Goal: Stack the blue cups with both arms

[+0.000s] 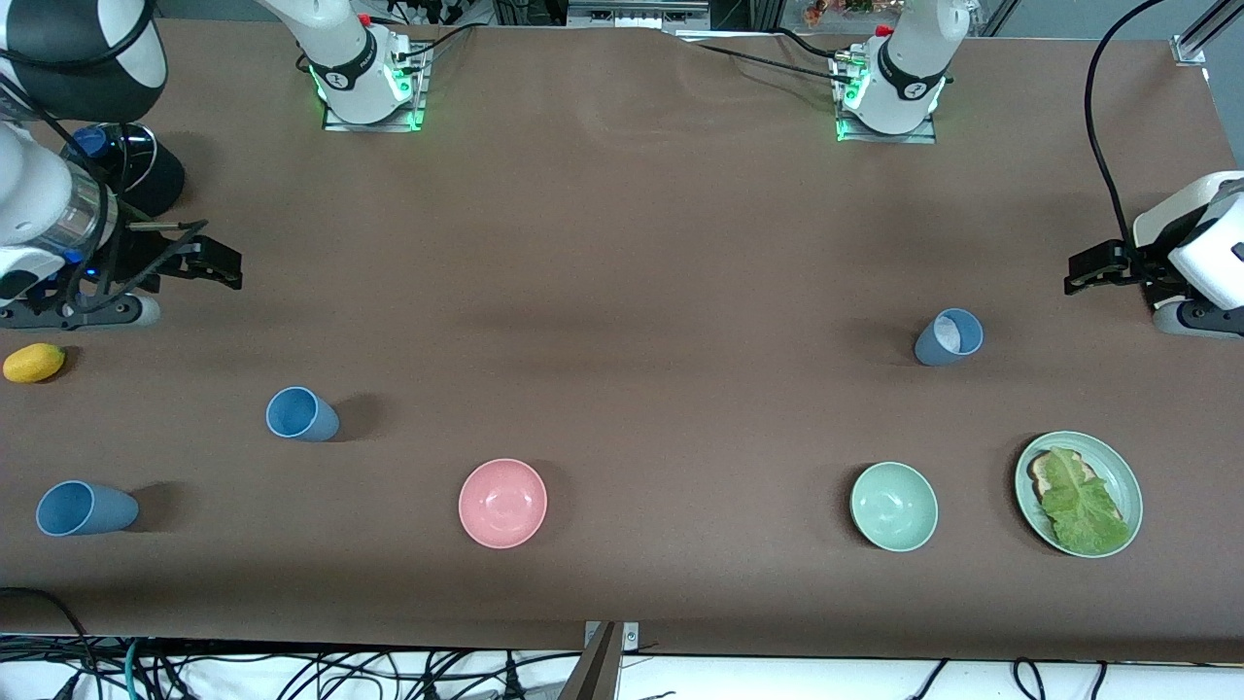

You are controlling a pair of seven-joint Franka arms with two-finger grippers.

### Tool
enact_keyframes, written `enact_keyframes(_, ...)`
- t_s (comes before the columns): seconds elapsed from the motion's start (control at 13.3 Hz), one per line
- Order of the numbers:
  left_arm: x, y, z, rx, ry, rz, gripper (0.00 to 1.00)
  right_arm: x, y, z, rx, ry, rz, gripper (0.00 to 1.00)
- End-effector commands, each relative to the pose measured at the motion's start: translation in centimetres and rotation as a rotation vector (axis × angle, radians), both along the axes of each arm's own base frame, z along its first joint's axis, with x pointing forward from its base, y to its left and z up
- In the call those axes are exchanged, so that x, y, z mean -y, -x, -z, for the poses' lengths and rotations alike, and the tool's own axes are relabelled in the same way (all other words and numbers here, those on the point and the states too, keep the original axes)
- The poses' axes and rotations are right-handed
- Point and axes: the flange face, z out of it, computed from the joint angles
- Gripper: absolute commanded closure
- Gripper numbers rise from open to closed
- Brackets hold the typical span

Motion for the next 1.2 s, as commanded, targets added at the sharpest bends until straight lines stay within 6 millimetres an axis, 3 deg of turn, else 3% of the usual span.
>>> enact_keyframes(0.0,-0.1,0.2,-0.1,-0.002,-0.006,0.007,0.00,0.1,-0.3,-0.9,0.015,0.013,0.002,0.00)
enact_keyframes(1.13,0.0,0.1,-0.1,0.000,-0.006,0.008,0.00,1.5,-0.3,-1.8,0.024,-0.089,0.041,0.00)
